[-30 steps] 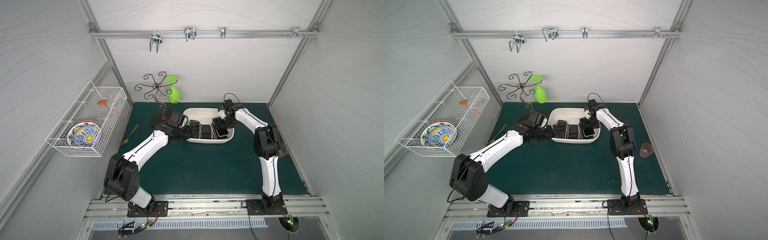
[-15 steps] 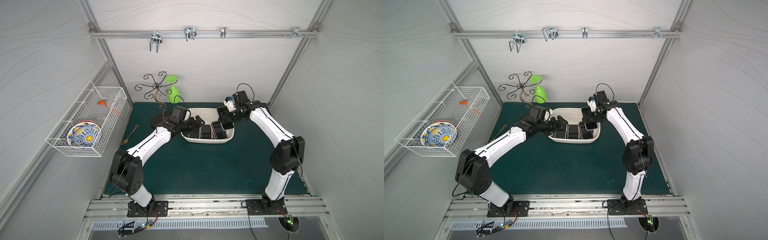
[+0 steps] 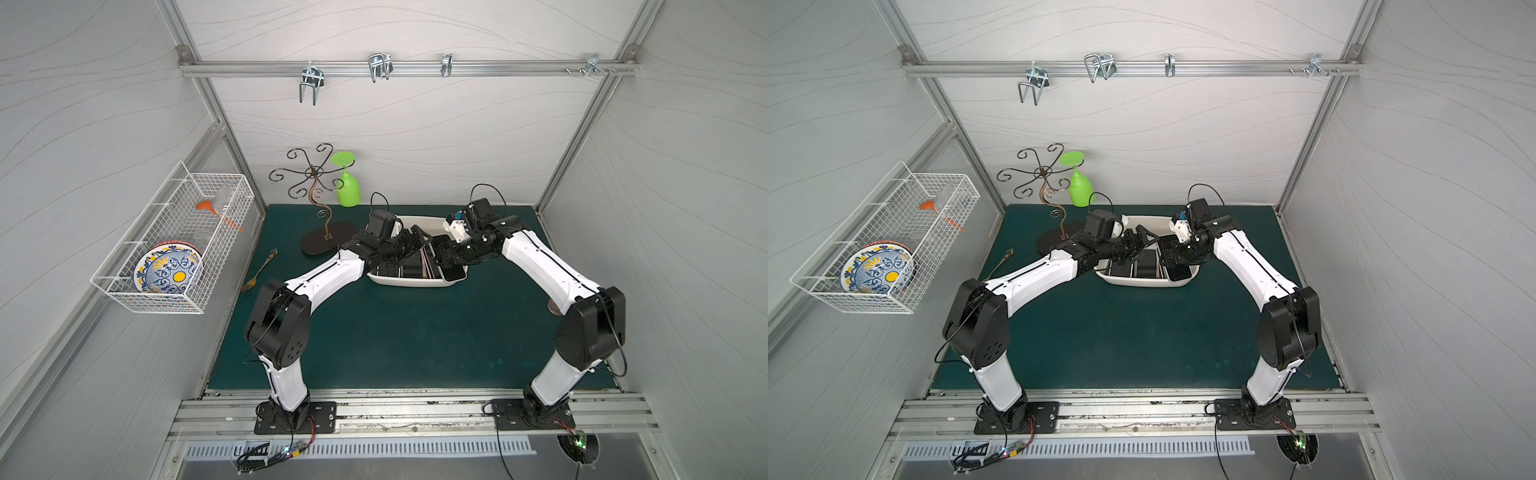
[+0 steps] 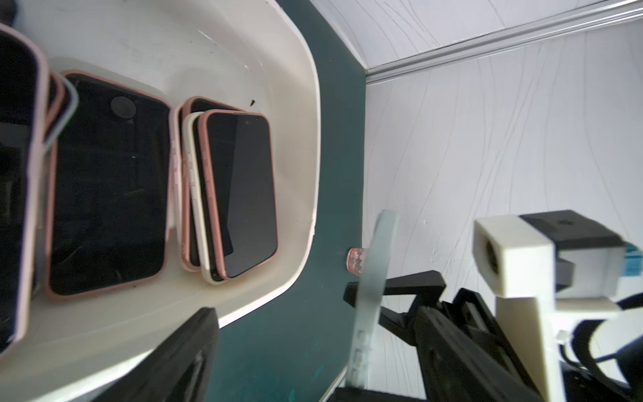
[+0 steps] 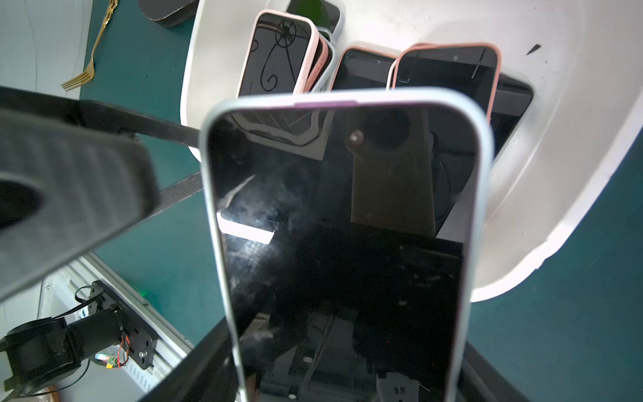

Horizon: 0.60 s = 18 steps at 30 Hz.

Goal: Take the phone out of the storage box
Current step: Pick up the phone from the storage box.

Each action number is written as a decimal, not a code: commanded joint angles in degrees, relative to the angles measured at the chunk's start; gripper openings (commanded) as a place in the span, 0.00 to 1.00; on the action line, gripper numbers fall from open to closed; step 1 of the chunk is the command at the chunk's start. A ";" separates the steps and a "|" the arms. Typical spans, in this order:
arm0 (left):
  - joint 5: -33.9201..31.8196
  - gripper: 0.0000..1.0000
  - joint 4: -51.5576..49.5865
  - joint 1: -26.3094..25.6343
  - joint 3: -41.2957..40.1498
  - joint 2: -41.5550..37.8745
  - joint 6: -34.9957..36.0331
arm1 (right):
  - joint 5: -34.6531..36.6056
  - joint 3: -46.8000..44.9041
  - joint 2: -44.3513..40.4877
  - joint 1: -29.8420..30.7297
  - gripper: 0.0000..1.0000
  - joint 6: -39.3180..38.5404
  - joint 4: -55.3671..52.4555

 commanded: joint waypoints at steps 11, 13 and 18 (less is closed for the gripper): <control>0.89 0.55 6.72 -1.54 4.94 5.73 -3.48 | -8.28 -1.86 -4.37 1.34 0.35 3.34 3.19; 0.95 0.43 6.05 -1.83 6.00 5.68 -2.77 | -9.15 -2.61 -4.36 1.42 0.34 3.89 3.86; 2.49 0.13 8.76 -1.93 3.43 5.05 -3.78 | -12.22 -4.05 -3.94 0.75 0.35 5.13 5.90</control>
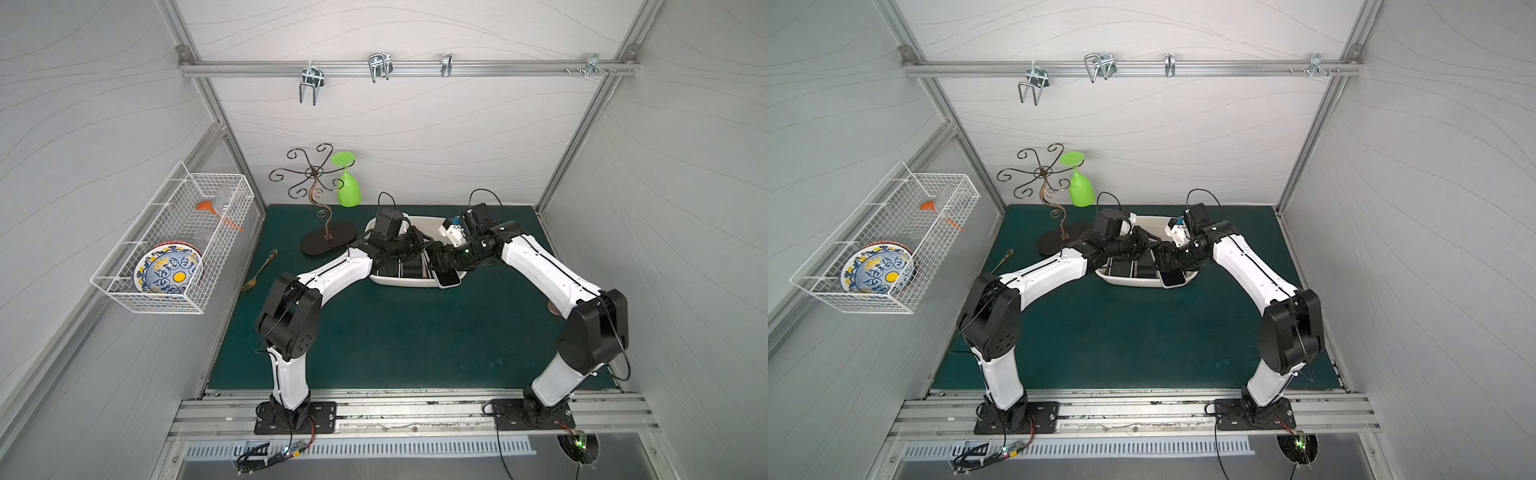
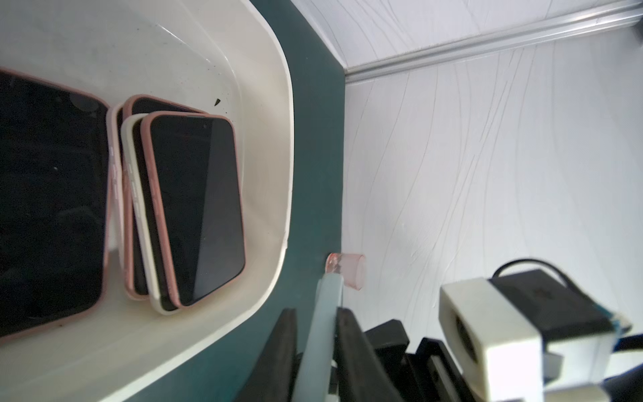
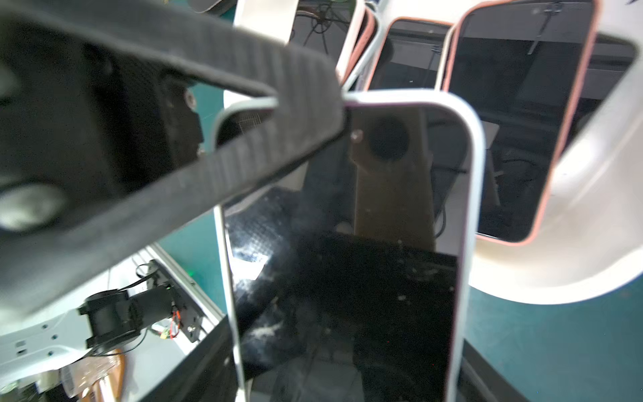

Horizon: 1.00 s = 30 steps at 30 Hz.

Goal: Take the phone out of the storage box
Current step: Pick up the phone from the storage box.

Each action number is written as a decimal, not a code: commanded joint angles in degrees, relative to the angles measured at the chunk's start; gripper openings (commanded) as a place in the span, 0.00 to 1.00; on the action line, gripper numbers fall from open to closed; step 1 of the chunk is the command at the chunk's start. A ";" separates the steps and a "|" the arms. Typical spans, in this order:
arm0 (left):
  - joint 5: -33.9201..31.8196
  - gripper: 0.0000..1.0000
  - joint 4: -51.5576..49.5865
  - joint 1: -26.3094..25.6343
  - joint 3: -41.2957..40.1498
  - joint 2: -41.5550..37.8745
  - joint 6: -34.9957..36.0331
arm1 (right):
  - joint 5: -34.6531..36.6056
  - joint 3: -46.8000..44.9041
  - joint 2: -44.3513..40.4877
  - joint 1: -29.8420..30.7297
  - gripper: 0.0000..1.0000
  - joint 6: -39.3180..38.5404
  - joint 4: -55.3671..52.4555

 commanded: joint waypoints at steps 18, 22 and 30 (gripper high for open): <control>10.61 0.00 2.02 6.34 -12.16 -9.95 4.68 | -11.36 -4.16 -2.25 -5.66 0.99 3.94 8.18; 13.85 0.00 -2.15 9.87 -14.80 -13.80 8.49 | -11.65 -4.05 -2.73 -6.59 0.99 4.02 7.80; 21.44 0.00 -26.39 17.44 -14.71 -21.36 30.81 | -11.66 -4.65 -5.43 -8.21 0.99 3.44 6.58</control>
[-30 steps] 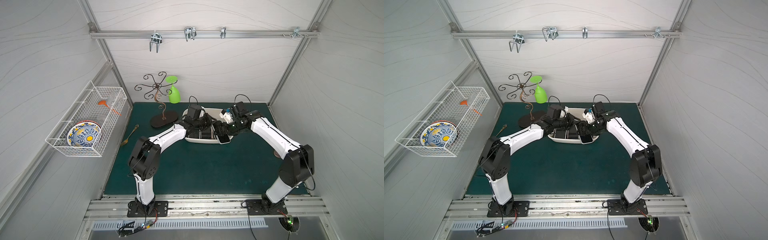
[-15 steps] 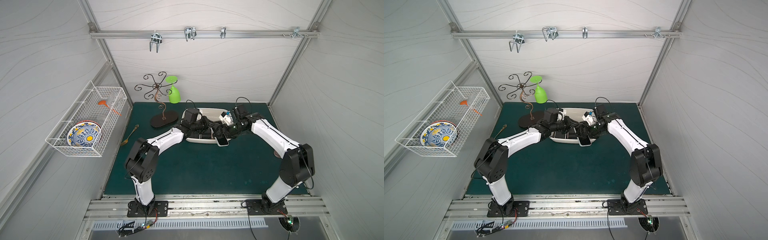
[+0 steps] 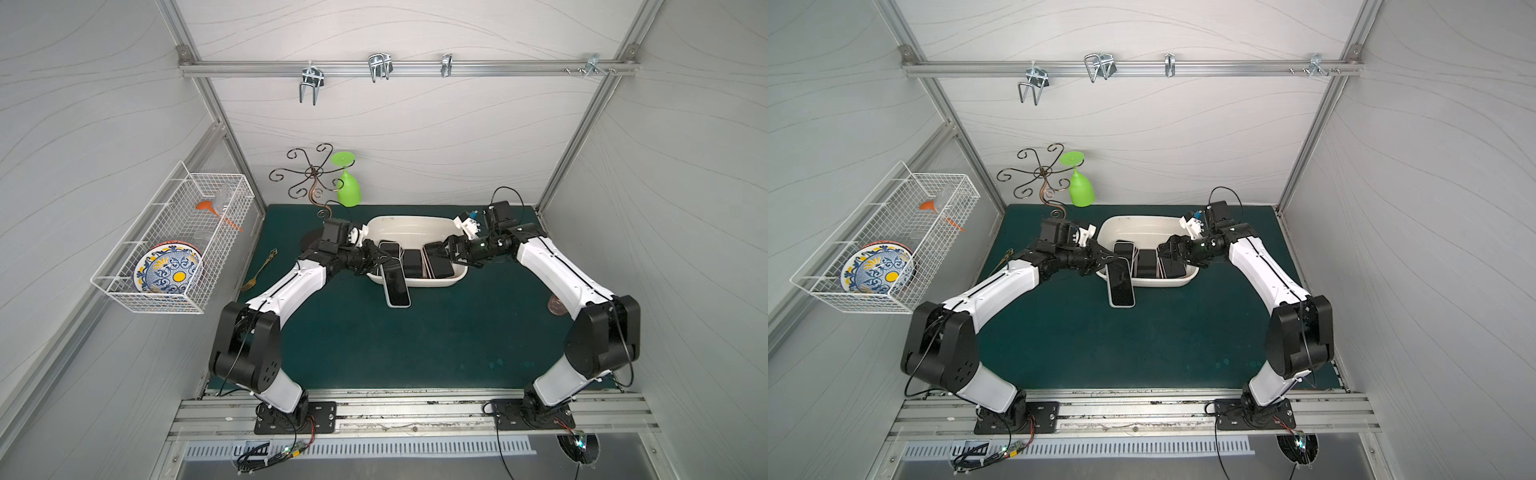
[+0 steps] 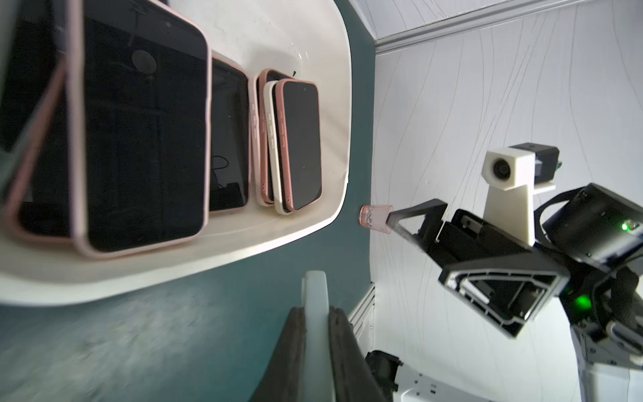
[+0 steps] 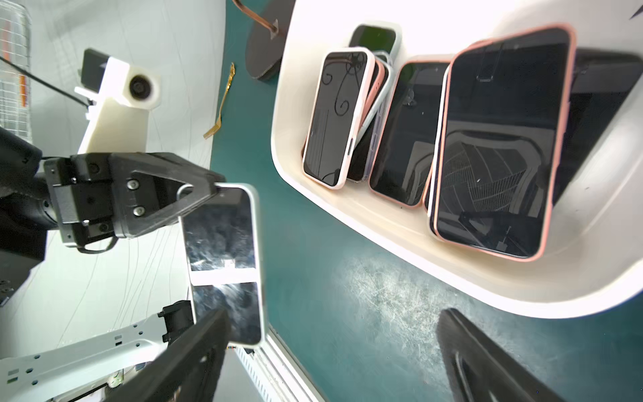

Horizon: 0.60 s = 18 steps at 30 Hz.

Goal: Take the phone out of the storage box
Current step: Place the phone at the center of the board.

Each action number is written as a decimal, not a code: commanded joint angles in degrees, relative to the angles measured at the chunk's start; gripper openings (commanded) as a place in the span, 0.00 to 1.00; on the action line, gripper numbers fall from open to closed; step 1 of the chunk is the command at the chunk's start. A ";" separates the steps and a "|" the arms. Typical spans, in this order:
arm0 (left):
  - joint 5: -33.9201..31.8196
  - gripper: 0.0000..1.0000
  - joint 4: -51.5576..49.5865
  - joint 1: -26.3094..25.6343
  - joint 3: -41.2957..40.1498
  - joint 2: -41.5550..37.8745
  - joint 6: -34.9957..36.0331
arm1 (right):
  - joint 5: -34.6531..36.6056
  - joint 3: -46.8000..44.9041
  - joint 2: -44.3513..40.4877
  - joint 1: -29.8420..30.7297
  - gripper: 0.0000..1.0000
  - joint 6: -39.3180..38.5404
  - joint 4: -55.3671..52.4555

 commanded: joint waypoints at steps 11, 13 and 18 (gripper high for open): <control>0.48 0.00 -4.79 0.52 -14.35 -0.51 13.66 | -1.40 -3.33 -2.95 0.21 0.99 -0.97 0.04; -0.71 0.00 -2.76 0.46 -16.02 0.63 11.88 | -1.40 -3.50 -2.46 0.37 0.99 -1.18 0.04; -2.81 0.00 4.22 -0.23 -18.45 4.24 9.00 | 0.51 -2.88 -0.55 1.01 0.99 -1.23 0.52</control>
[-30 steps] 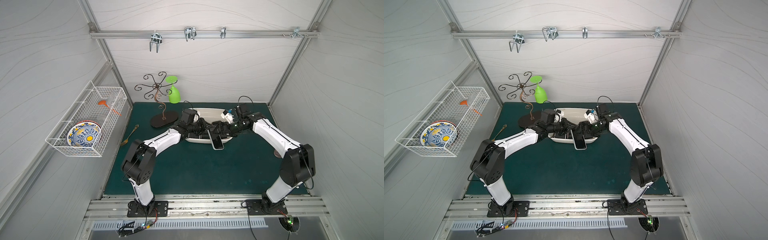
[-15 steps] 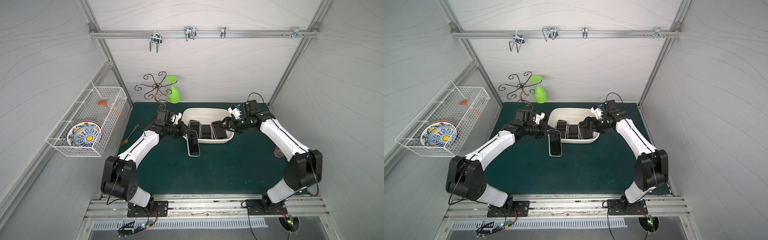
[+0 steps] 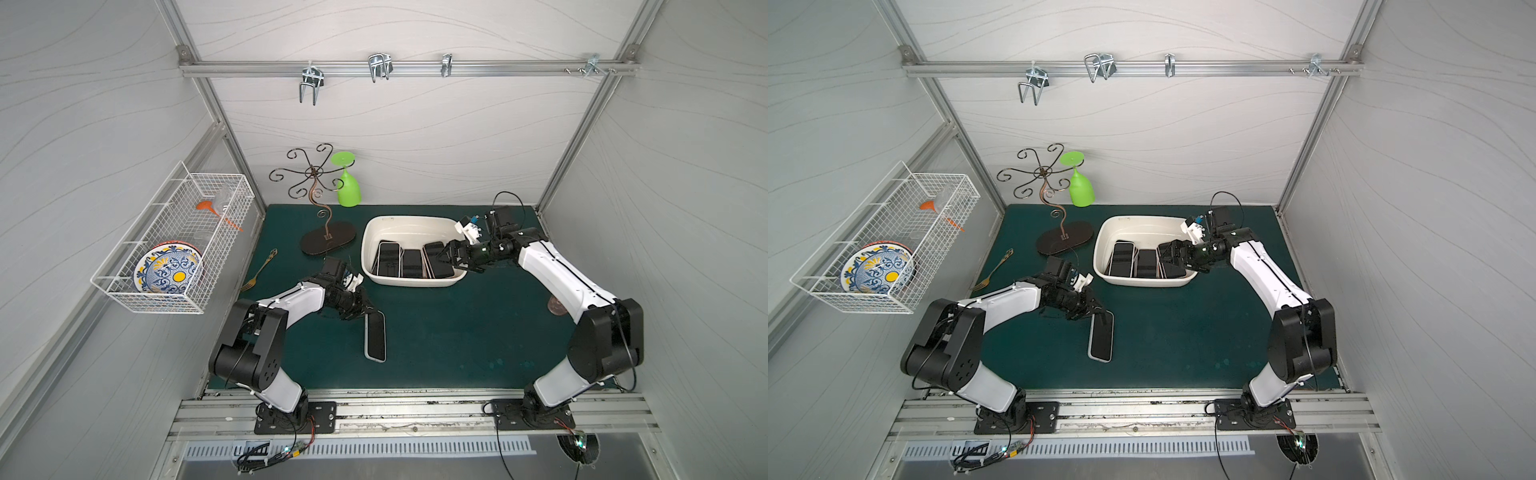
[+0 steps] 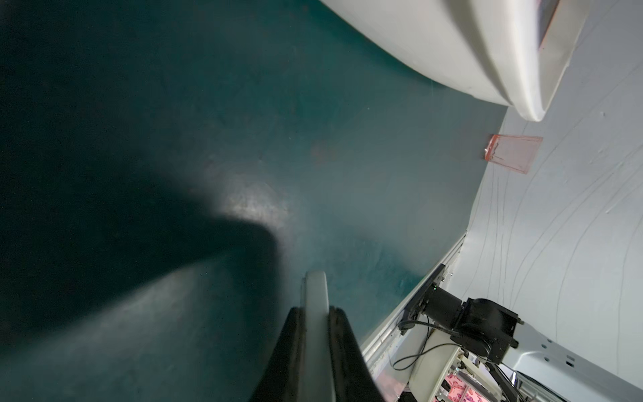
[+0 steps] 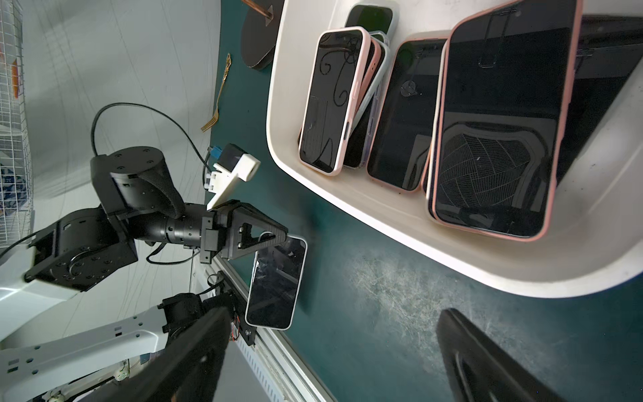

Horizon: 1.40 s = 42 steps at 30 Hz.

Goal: Take the phone out of the storage box
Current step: Place the phone at the center of the board, then pick up the phone from the storage box.

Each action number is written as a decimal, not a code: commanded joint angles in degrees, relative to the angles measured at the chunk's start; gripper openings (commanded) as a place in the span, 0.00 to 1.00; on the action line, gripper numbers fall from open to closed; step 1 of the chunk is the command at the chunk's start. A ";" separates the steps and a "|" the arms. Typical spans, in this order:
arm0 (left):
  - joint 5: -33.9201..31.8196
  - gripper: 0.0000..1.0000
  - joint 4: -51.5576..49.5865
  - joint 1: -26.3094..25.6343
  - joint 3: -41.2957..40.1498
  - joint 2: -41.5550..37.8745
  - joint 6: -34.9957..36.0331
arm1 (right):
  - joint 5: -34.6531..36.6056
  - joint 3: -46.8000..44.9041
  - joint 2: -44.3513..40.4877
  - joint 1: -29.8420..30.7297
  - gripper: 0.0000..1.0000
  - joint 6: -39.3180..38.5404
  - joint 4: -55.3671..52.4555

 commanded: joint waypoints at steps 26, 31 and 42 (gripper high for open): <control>-10.40 0.64 4.22 -1.12 0.60 4.24 -3.59 | 37.48 24.83 28.07 8.35 0.99 -9.57 -12.44; -14.89 0.65 -0.57 -1.16 0.51 -2.17 -5.80 | 38.00 27.48 31.54 8.45 0.99 -10.33 -13.03; -19.68 0.66 -12.94 -1.26 6.16 -15.41 -5.09 | 39.82 29.10 35.45 8.35 0.89 -10.94 -13.43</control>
